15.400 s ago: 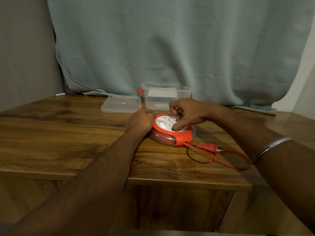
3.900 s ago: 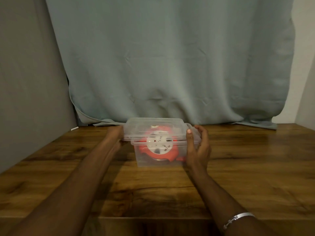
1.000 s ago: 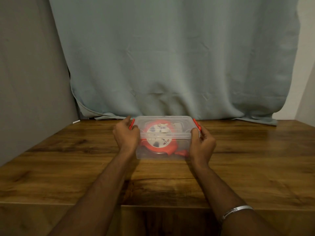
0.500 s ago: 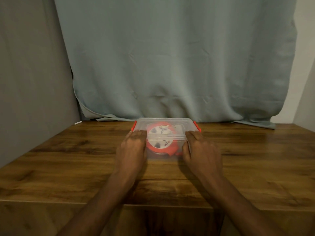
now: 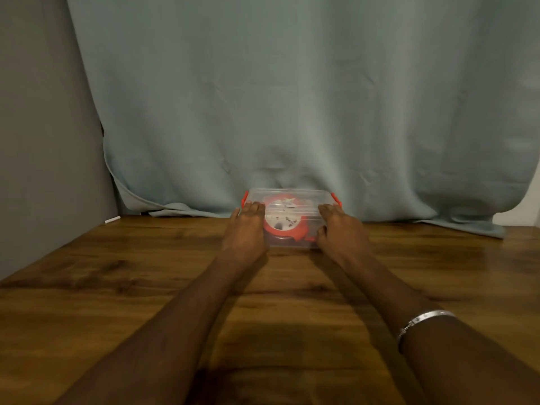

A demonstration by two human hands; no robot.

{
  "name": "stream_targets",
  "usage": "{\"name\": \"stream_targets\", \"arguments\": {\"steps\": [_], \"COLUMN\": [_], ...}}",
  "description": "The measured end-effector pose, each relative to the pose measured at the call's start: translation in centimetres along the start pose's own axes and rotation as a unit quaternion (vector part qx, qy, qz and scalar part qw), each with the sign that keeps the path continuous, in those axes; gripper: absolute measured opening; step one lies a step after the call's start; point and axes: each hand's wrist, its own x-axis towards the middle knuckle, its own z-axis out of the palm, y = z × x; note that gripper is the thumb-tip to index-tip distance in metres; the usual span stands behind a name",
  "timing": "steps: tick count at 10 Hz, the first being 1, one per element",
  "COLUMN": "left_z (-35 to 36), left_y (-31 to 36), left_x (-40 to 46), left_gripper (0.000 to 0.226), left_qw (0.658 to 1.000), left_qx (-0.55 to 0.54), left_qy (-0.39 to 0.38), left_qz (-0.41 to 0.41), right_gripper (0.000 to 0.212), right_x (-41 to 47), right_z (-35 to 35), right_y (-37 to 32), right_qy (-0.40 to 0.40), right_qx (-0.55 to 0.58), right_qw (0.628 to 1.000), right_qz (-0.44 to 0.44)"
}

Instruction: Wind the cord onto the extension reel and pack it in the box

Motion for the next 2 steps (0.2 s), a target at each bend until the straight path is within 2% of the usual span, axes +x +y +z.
{"name": "stream_targets", "arguments": {"steps": [1,2], "left_z": [0.88,-0.01], "left_y": [-0.49,-0.43], "left_x": [1.7,1.76], "left_gripper": [0.09,0.094], "left_qw": [0.999,0.997], "left_qx": [-0.017,-0.019], "left_qy": [-0.033,-0.072], "left_qz": [-0.008,-0.014], "right_gripper": [0.065,0.069], "right_x": [1.17,1.12], "right_z": [1.19,0.86], "right_y": [0.29,0.02], "right_qy": [-0.003,-0.006], "right_qx": [-0.009,-0.001], "right_qw": [1.0,1.0], "right_qz": [-0.001,-0.001]}}
